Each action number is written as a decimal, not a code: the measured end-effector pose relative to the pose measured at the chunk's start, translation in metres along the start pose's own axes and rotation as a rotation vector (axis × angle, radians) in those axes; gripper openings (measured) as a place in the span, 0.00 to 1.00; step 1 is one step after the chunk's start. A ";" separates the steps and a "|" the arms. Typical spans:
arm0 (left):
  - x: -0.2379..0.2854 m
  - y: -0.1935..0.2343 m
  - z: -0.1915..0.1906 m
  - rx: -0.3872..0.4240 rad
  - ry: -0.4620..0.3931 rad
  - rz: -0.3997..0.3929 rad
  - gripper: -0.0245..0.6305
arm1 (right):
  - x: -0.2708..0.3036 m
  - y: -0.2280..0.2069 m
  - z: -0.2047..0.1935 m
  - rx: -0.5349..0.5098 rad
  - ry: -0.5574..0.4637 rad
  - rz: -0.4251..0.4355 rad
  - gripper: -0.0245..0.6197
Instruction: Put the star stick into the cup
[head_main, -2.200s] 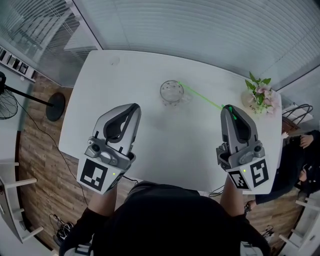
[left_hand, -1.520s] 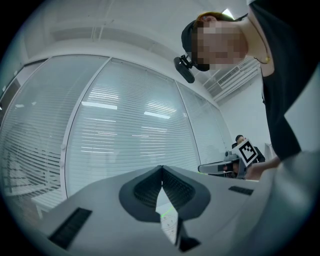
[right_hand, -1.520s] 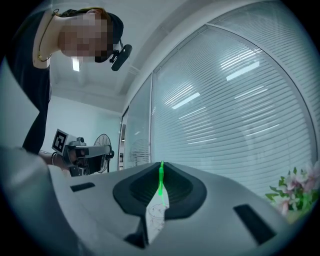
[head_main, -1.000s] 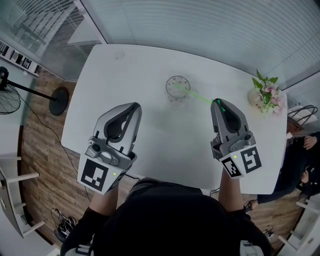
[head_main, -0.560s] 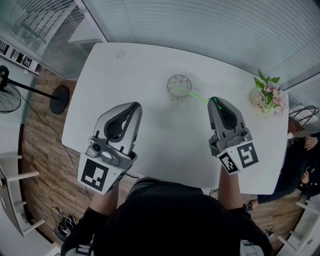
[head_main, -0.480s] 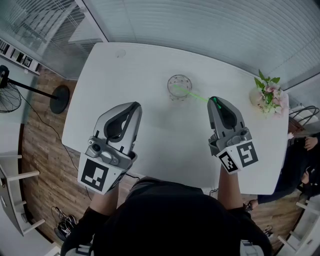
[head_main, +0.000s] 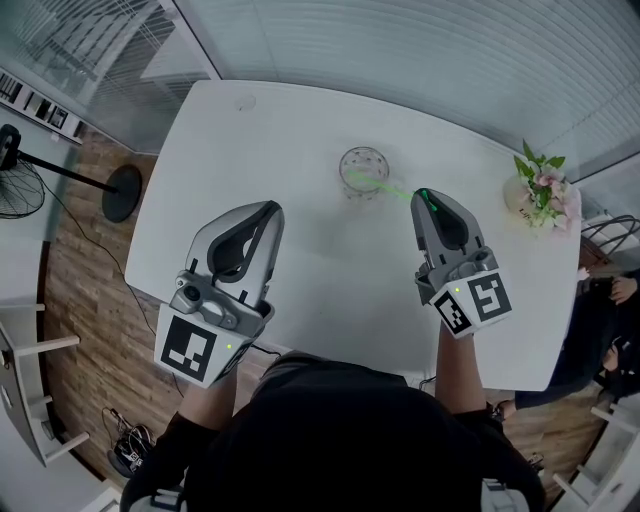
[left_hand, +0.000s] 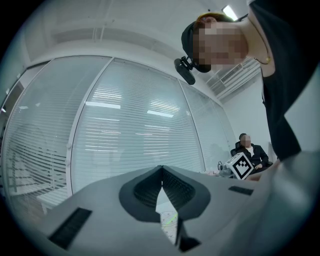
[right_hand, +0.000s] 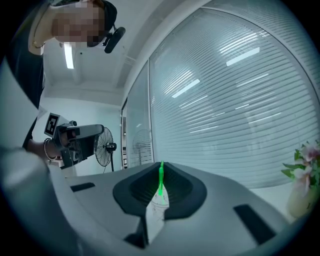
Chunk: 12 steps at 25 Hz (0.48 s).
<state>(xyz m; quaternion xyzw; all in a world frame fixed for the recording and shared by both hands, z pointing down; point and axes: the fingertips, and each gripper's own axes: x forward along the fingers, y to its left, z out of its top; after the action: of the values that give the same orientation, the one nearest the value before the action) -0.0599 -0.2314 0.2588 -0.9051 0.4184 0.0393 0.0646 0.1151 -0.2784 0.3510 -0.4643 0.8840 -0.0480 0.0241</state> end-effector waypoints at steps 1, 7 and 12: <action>0.000 0.000 0.000 0.001 0.001 0.000 0.06 | 0.001 0.000 -0.001 0.002 0.003 0.001 0.07; -0.001 0.001 0.000 0.006 0.008 0.004 0.06 | 0.005 -0.002 -0.007 0.010 0.015 0.009 0.07; -0.004 0.003 0.000 0.009 0.008 0.007 0.06 | 0.010 -0.002 -0.012 0.022 0.021 0.013 0.07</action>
<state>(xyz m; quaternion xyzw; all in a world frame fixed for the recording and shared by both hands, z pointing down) -0.0649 -0.2308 0.2590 -0.9035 0.4220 0.0338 0.0667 0.1095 -0.2871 0.3632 -0.4578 0.8867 -0.0622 0.0200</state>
